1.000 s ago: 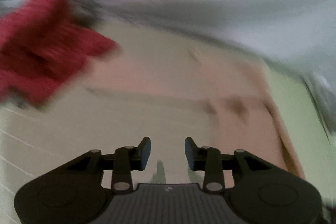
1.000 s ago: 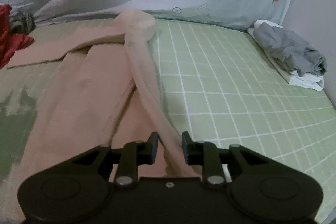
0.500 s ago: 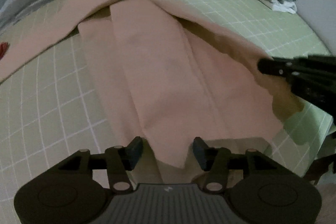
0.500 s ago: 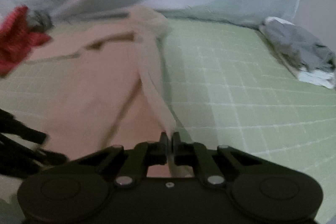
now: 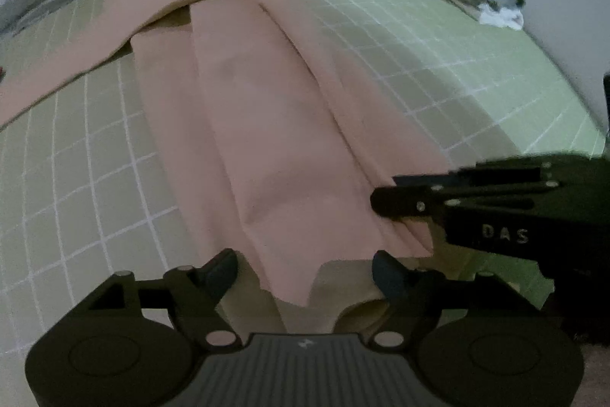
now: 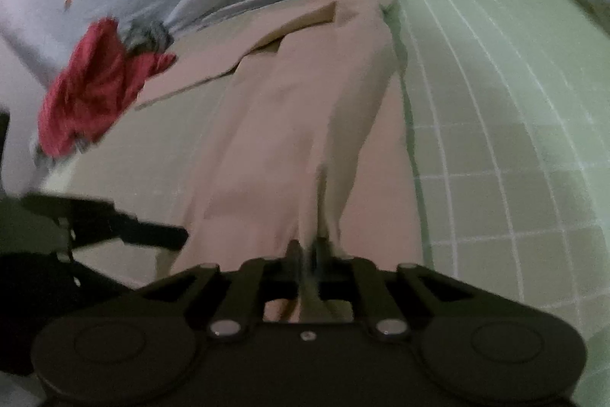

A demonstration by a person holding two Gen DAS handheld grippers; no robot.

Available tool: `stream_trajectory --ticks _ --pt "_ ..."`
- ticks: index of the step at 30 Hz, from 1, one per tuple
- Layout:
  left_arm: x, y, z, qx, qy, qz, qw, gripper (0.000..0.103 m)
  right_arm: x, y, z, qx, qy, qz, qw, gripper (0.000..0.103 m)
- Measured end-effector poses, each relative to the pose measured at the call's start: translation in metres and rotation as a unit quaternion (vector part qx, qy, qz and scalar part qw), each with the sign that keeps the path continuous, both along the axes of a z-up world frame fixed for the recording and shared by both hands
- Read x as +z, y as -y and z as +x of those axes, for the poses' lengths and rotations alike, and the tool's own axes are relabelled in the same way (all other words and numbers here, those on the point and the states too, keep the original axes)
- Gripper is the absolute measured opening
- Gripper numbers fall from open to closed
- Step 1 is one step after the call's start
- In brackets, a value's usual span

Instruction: Fold clothes

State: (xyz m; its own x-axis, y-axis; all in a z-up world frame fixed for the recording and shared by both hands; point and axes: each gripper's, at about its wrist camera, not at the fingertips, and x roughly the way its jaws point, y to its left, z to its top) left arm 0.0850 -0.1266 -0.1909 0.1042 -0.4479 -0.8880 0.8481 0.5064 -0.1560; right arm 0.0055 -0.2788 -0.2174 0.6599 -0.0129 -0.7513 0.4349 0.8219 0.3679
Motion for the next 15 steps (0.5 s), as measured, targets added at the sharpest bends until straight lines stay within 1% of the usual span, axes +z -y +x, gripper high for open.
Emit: stream_trajectory --ticks 2,4,6,7,8,9,10,11,12,15 --pt "0.001 -0.004 0.006 0.015 -0.021 -0.01 0.9996 0.079 0.001 0.005 -0.003 -0.009 0.005 0.028 1.0 0.021" --pt "0.002 -0.008 0.014 0.032 -0.045 -0.021 0.9983 0.079 0.004 0.007 -0.005 -0.015 0.015 0.049 0.999 0.026" --pt "0.002 -0.014 0.023 0.054 -0.075 -0.036 0.9951 0.079 -0.001 0.017 -0.011 -0.035 0.023 0.087 0.995 0.024" --pt "0.003 -0.019 0.029 0.07 -0.094 -0.046 0.992 0.079 -0.005 0.023 -0.014 -0.046 0.026 0.108 0.993 0.02" --pt "0.002 -0.024 0.036 0.088 -0.111 -0.056 0.9883 0.079 -0.011 0.027 -0.014 -0.051 0.018 0.124 0.991 0.01" --pt "0.003 -0.029 0.043 0.11 -0.119 -0.063 0.9848 0.079 -0.016 0.03 -0.014 -0.055 0.015 0.134 0.989 0.008" --pt "0.004 -0.035 0.05 0.133 -0.126 -0.069 0.9807 0.079 -0.017 0.032 -0.014 -0.056 0.015 0.141 0.988 0.009" --pt "0.007 -0.039 0.056 0.157 -0.106 -0.062 0.98 0.079 -0.015 0.032 -0.013 -0.055 0.014 0.144 0.988 0.012" --pt "0.009 -0.044 0.063 0.181 -0.086 -0.054 0.9782 0.079 -0.012 0.031 -0.012 -0.051 0.012 0.138 0.989 0.013" --pt "0.015 -0.06 0.089 0.241 -0.059 -0.057 0.967 0.078 0.002 0.03 -0.006 -0.038 0.017 0.103 0.994 0.015"
